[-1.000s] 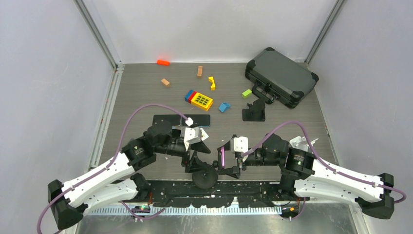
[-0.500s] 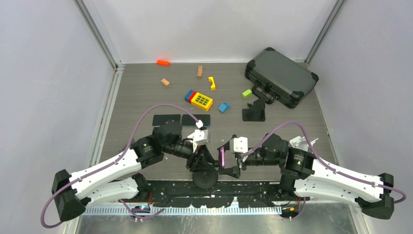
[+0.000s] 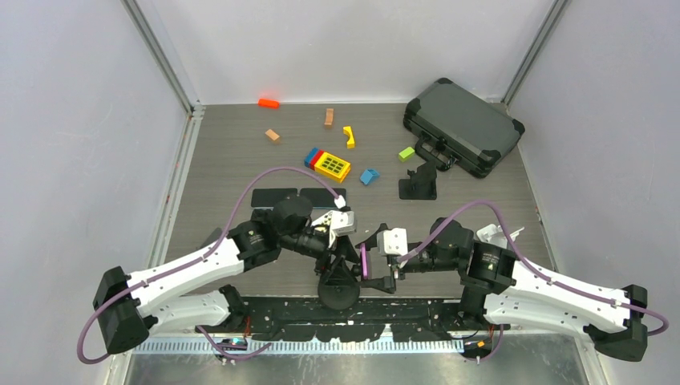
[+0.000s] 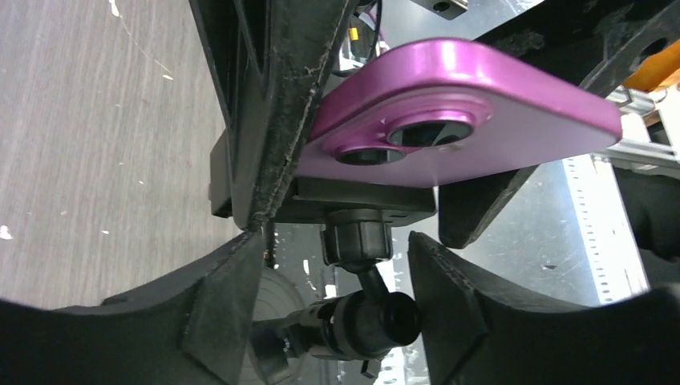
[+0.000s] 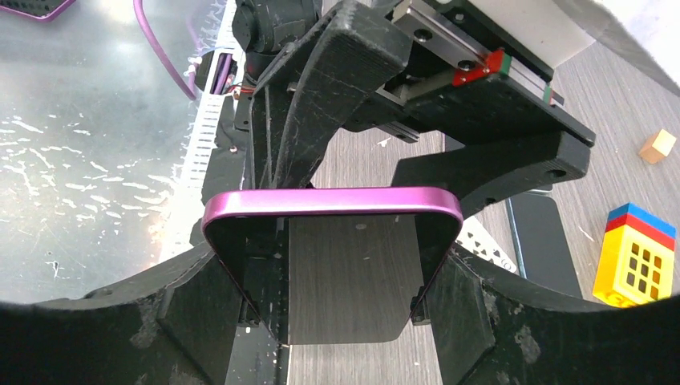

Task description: Remove the phone from the phone stand

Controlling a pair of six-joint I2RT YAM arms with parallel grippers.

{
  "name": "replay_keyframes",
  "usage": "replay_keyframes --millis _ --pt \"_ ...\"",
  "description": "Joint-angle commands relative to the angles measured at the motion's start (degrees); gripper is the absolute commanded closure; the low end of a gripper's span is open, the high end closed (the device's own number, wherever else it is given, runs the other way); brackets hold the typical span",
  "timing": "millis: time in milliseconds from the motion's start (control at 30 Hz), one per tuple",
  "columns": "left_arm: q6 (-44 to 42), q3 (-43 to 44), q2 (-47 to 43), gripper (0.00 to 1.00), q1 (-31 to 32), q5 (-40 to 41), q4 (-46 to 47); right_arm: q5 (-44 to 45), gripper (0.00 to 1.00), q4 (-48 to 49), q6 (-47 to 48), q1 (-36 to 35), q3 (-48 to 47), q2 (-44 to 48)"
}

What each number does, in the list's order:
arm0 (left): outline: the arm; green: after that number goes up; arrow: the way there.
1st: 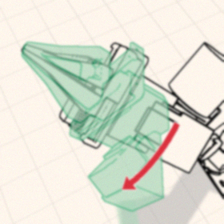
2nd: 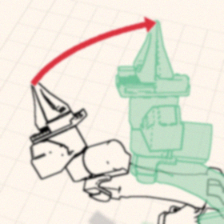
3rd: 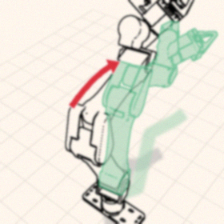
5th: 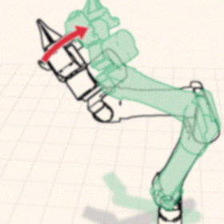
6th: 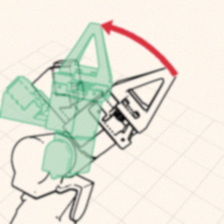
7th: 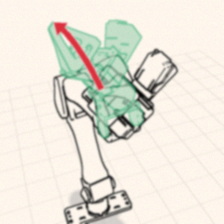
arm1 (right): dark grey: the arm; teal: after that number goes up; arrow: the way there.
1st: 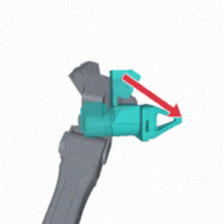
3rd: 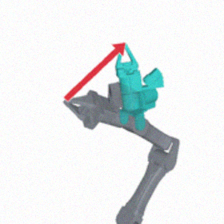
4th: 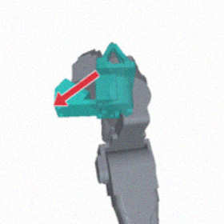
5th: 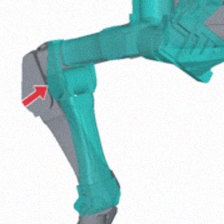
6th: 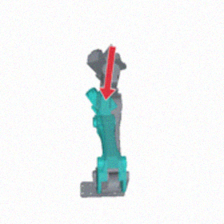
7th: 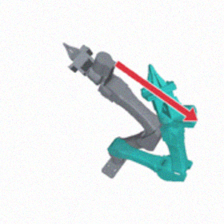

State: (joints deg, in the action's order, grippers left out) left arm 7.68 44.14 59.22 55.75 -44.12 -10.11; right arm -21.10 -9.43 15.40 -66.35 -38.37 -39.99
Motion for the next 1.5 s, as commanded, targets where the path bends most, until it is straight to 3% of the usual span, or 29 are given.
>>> replay_keyframes --millis 0,133,400,500,600,633,900,1000,1300,1467 --pt "-2.0 1.0 -0.4 0.28 -0.3 6.5 1.8 -6.4 1.0 3.6 -0.2 -1.0 -1.6 1.0" --pt "-2.3 0.6 -1.2 0.27 -0.3 7.4 2.2 -6.5 1.0 4.2 -0.6 -1.0 -1.1 1.3" --pt "-2.7 3.1 2.6 0.42 -0.4 6.3 2.4 -8.5 1.0 5.6 -1.4 -1.0 -1.2 0.0" --pt "-2.8 3.3 3.5 0.26 -0.4 7.6 2.2 -9.3 1.0 6.0 -2.0 -1.0 -1.3 -0.3" --pt "-3.0 2.8 2.9 0.23 -0.3 9.7 2.3 -9.8 1.0 6.0 -2.3 -1.0 -1.2 -0.1" --pt "-3.1 2.5 2.6 0.25 -0.4 10.2 2.4 -9.8 1.0 6.0 -2.4 -1.0 -1.1 0.0" --pt "-4.1 1.5 1.2 0.84 -0.3 11.0 4.1 -9.7 1.0 6.3 -2.9 -1.0 -0.6 0.2" --pt "-4.8 1.9 2.0 1.0 -0.4 9.6 4.3 -9.0 1.0 7.0 -4.0 -1.0 -0.5 0.0" --pt "-6.0 0.7 1.7 1.0 -0.3 10.0 5.0 0.5 0.98 10.4 -12.7 -1.0 1.0 0.5" --pt "-6.4 -0.4 0.7 1.0 -0.4 10.6 5.8 4.8 0.82 10.0 -15.2 -1.0 1.6 1.6"
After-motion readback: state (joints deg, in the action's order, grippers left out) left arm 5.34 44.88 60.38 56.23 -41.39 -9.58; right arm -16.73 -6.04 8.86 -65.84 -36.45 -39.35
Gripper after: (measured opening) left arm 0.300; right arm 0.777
